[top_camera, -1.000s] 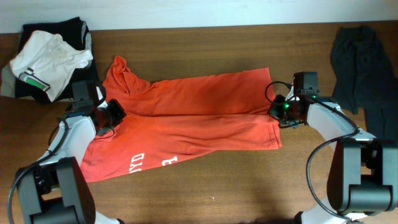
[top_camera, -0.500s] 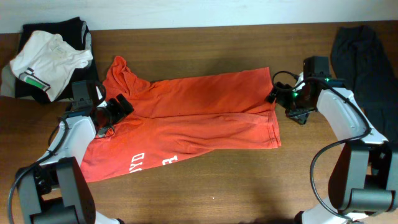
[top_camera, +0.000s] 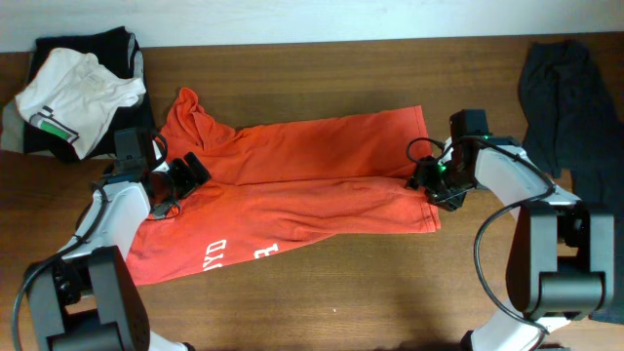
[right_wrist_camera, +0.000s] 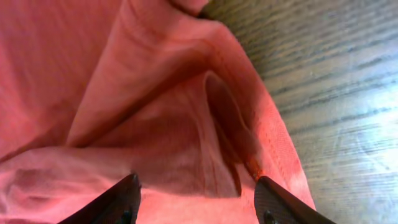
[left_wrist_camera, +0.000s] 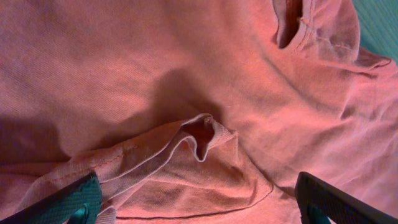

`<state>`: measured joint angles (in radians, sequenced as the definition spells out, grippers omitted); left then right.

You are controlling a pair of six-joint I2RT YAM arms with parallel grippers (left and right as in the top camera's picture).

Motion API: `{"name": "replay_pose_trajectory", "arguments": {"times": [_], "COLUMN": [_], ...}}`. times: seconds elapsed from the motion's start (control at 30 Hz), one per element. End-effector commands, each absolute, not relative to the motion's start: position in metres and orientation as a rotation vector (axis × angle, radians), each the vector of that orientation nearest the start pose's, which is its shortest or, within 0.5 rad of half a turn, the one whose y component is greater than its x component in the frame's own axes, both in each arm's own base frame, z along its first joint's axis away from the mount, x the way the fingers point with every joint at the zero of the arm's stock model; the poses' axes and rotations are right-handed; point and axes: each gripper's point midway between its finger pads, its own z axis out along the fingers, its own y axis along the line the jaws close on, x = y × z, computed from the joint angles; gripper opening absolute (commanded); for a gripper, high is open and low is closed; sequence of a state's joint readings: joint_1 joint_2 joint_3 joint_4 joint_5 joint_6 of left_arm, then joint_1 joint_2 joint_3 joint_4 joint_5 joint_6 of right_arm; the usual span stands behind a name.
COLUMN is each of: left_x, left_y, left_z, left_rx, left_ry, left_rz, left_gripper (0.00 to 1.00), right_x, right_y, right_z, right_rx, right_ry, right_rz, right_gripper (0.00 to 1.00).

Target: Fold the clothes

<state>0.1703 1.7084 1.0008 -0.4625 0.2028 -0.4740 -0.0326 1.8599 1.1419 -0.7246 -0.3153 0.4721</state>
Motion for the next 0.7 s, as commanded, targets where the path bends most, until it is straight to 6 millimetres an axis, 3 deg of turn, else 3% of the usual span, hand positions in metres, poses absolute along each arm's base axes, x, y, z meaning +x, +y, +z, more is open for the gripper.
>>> {"name": "replay_pose_trajectory", "arguments": {"times": [0.0,0.07,0.2,0.3,0.5,0.53,0.57,0.63,0.67], "left_x": [0.381,0.381,0.381,0.381,0.378,0.378,0.378,0.378,0.378], "left_y": [0.03,0.031,0.031,0.03,0.037,0.037,0.037,0.037,0.037], "left_z": [0.05,0.05,0.05,0.05,0.048,0.048,0.048,0.048,0.048], "left_rx": [-0.808,-0.808,-0.808,-0.809,-0.815,-0.814,-0.814,-0.815,-0.803], "left_ry": [2.599,2.599,2.599,2.601,2.607,2.607,2.607,2.607,2.611], "left_rz": [-0.365,-0.365,-0.365,-0.365,-0.304,-0.304,-0.304,-0.304,-0.302], "left_gripper": [0.99,0.99,0.99,0.99,0.99,0.99,0.99,0.99,0.99], "right_x": [0.351,0.351,0.353,0.369,0.424,0.43,0.434,0.433,0.428], "right_y": [0.04,0.04,0.04,0.044,0.045,0.045,0.044,0.035,0.029], "right_z": [0.01,0.01,0.01,0.017,0.062,0.065,0.066,0.062,0.058], "right_rx": [0.745,0.746,0.766,0.758,0.709,0.695,0.688,0.706,0.727], "right_ry": [2.956,2.956,2.946,2.883,2.713,2.687,2.673,2.677,2.696], "right_rz": [0.496,0.495,0.498,0.56,0.621,0.625,0.618,0.535,0.489], "right_gripper": [0.57,0.48,0.07,0.04,0.04,0.07,0.26,0.74,0.85]}}
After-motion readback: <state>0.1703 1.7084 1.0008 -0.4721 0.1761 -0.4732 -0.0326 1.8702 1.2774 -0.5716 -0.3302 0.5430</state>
